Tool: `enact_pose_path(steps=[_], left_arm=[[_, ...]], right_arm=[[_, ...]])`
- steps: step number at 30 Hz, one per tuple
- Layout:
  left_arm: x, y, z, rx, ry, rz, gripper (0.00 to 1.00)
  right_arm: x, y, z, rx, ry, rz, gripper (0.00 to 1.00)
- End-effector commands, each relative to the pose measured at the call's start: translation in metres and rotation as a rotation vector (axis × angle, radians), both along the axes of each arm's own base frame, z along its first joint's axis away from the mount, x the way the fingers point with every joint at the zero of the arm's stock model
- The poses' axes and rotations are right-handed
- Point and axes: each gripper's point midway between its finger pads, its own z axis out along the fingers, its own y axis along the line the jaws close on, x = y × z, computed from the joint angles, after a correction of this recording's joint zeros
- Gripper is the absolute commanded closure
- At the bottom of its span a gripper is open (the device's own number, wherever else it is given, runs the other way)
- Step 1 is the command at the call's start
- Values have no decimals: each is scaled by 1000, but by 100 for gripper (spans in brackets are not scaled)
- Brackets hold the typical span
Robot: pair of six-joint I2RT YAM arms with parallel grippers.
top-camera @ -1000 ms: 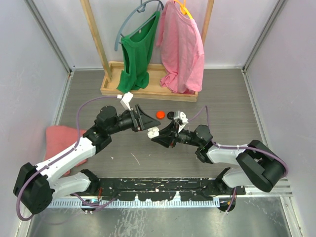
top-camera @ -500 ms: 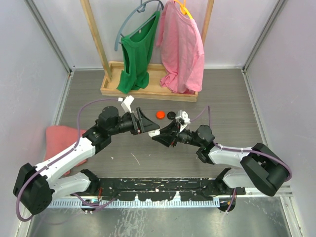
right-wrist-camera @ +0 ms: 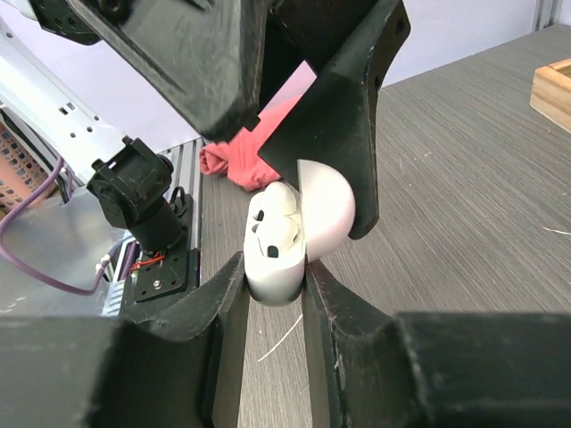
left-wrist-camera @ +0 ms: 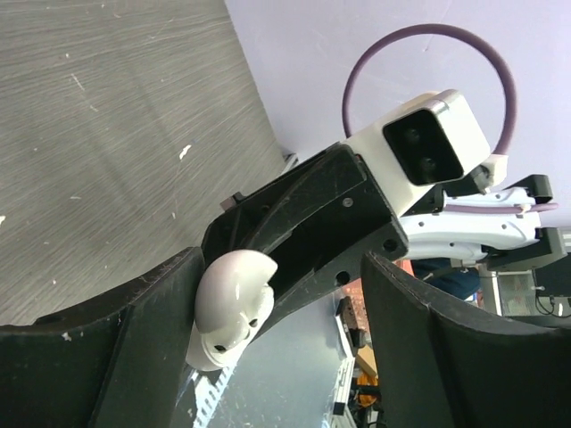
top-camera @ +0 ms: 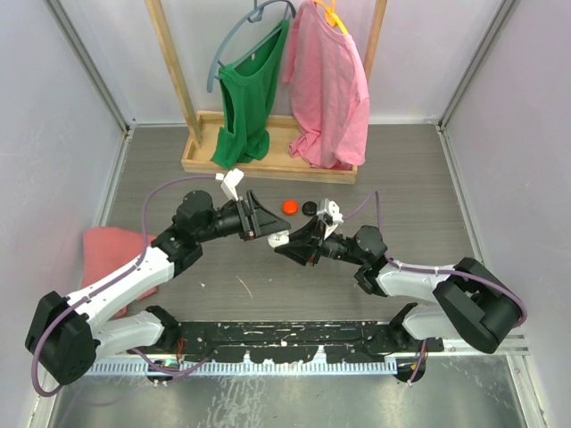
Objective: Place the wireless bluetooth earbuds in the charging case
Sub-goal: Close the charging case.
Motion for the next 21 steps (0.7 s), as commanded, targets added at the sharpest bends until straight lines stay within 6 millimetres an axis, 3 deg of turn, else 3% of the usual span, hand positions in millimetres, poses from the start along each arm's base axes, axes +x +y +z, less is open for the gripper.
enact_pose_path(steps=[1,7,11,16,21], left_arm=[[-8,0,42,-125,-97,-33,28],[-15,3,58,-155,-128,-46,28],[-16,5,55,-135,-139,-42,28],[-6,18,34,9,-165,44,26],[12,58,1,301,-222,221,20]], right_arm=[[-3,0,10,33,-38,12,99],[-5,-1,5,24,-27,16,99],[-5,0,3,20,-19,15,99],[-1,-2,-3,-7,6,-7,99],[10,-9,-15,-56,57,-74,99]])
